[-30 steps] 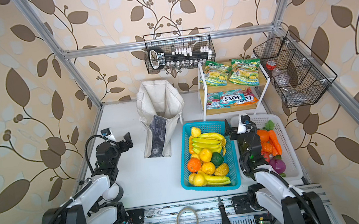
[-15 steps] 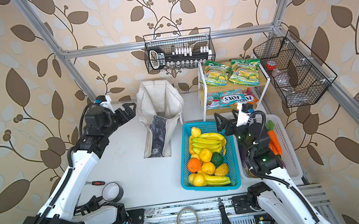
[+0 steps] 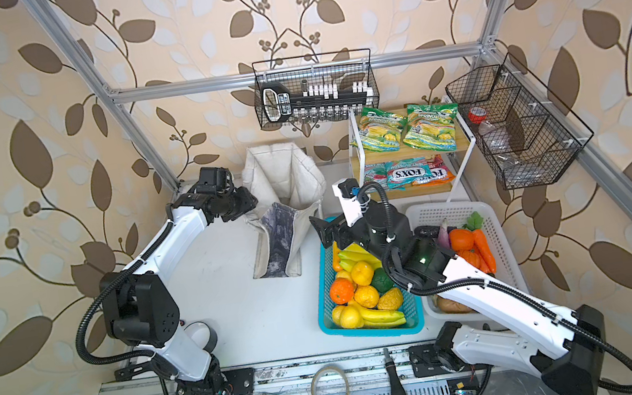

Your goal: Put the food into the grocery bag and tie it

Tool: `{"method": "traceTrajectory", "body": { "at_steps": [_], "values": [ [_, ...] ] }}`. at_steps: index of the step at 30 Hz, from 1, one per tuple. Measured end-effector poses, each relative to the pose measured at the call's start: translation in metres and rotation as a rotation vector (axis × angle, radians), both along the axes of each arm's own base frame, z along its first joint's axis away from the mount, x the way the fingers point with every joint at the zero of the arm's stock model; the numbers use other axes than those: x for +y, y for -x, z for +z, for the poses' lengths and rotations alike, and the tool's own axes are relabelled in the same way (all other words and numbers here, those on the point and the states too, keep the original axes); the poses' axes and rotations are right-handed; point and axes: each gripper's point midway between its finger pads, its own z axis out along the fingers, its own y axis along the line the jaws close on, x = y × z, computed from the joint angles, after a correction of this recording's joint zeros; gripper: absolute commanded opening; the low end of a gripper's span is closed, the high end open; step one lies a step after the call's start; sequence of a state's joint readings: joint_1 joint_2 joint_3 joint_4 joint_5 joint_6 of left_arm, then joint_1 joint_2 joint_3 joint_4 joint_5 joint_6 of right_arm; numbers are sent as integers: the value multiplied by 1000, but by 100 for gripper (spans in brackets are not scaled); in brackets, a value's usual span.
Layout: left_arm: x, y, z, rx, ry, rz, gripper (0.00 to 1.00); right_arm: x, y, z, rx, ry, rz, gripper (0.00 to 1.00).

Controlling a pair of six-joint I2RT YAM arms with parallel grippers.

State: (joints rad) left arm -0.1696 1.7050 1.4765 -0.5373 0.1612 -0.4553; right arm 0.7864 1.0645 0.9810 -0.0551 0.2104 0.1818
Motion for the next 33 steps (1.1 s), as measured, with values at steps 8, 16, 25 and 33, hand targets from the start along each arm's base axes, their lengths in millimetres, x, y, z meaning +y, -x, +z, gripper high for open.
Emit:
{"method": "traceTrajectory", "body": {
  "at_steps": [8, 16, 25, 33],
  "values": [
    [3, 26, 43, -61, -4, -29, 0, 17, -26, -16, 87, 75, -41, 100],
    [19, 97, 115, -161, -21, -56, 0, 23, -64, -7, 195, 29, -91, 100],
    [37, 121, 97, -78, 49, -44, 0, 60, -81, -69, 410, 33, 20, 98],
    [10, 129, 122, -146, 254, -89, 0, 84, -54, -148, 626, -30, 164, 100]
  ]
}}
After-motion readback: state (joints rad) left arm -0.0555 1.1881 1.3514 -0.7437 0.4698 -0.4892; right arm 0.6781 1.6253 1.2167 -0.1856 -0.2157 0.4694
